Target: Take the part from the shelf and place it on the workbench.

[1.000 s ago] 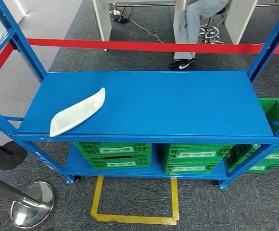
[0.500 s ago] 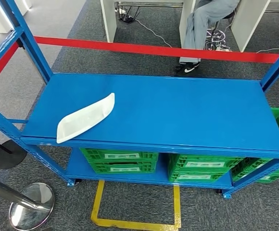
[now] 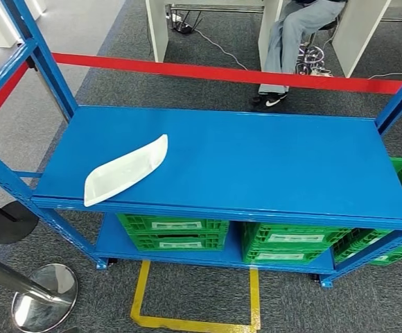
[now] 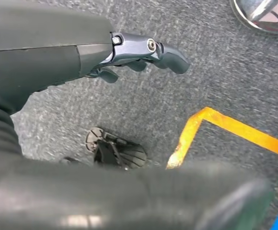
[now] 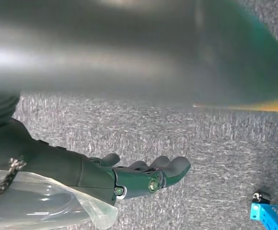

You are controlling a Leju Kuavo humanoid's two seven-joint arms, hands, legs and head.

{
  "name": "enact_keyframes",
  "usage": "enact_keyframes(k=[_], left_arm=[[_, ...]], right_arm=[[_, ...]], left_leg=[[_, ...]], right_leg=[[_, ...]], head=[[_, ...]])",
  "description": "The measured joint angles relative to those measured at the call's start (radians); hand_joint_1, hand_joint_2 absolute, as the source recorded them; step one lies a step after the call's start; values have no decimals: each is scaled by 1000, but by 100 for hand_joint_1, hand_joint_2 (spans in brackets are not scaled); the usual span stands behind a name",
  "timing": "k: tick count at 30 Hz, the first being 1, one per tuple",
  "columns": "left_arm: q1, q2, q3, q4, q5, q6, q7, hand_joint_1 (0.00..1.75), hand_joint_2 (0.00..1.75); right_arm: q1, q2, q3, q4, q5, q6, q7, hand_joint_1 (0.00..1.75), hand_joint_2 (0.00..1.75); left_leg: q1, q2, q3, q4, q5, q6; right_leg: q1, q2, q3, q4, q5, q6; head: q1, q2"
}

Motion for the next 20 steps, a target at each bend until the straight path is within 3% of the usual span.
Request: enact_keyframes(k=[1, 4, 5, 6, 8, 15, 20], left_arm=[[0, 0, 1, 0, 57, -28, 58, 0, 131], [-2, -1, 4, 0, 363, -107, 328, 0, 0], [0, -2, 4, 0, 436, -113, 379, 0, 0], [1, -3, 5, 0, 472, -115, 400, 0, 0], [2, -4, 6, 0, 472, -119, 396, 0, 0], [-2, -3, 11, 0, 358, -102, 303, 0, 0], [-2, -1, 17, 0, 303, -92, 251, 0, 0]], right_arm=[[-1, 0, -1, 0, -64, 35, 51, 0, 175], [-4, 0, -2, 1, -479, 134, 266, 0, 44], [-4, 0, -3, 2, -632, 143, 296, 0, 0], [-4, 0, -3, 3, -754, 147, 305, 0, 0], [-4, 0, -4, 3, -852, 152, 301, 0, 0], [-7, -1, -6, 0, -614, 138, 221, 0, 0], [-8, -1, -9, -6, -527, 127, 174, 0, 0]], left_leg=[[0, 0, 1, 0, 0, 0], [1, 0, 4, 0, 0, 0], [1, 0, 4, 0, 0, 0], [1, 0, 4, 0, 0, 0], [1, 0, 4, 0, 0, 0], [2, 0, 6, 0, 0, 0], [2, 0, 6, 0, 0, 0]], right_leg=[[0, 0, 1, 0, 0, 0], [0, 0, 4, 0, 0, 0], [0, 0, 4, 0, 0, 0], [0, 0, 4, 0, 0, 0], [1, 0, 4, 0, -1, 1], [1, 0, 6, 0, -1, 1], [1, 0, 6, 0, -1, 1]], head=[[0, 0], [0, 0], [0, 0], [0, 0], [0, 0], [0, 0], [0, 0]])
